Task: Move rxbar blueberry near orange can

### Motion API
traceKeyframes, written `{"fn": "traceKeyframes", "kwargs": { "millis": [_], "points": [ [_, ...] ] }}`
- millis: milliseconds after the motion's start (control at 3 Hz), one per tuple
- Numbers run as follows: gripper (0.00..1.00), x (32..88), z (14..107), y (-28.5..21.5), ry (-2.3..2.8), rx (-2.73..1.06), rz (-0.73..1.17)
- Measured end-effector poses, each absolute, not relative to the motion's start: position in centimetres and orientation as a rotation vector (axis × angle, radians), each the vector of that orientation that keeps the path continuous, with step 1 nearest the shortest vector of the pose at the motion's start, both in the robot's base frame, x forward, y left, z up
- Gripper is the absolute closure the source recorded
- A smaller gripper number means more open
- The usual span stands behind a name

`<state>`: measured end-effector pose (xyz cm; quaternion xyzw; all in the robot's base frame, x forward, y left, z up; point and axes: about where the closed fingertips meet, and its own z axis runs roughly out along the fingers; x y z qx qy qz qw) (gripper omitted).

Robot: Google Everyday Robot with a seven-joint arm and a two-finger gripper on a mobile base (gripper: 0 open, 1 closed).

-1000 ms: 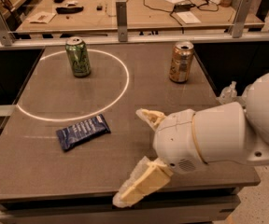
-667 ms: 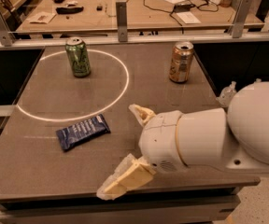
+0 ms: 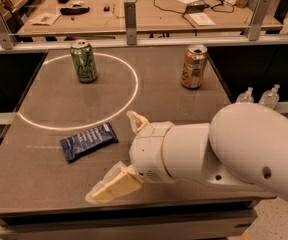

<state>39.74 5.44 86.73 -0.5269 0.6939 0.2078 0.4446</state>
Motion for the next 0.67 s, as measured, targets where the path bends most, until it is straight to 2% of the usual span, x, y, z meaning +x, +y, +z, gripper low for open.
{"fn": "traceKeyframes", "kwargs": {
  "millis": [667],
  "points": [
    [0.0, 40.67, 86.54, 6.03, 1.738, -1.25, 0.492]
  ]
}}
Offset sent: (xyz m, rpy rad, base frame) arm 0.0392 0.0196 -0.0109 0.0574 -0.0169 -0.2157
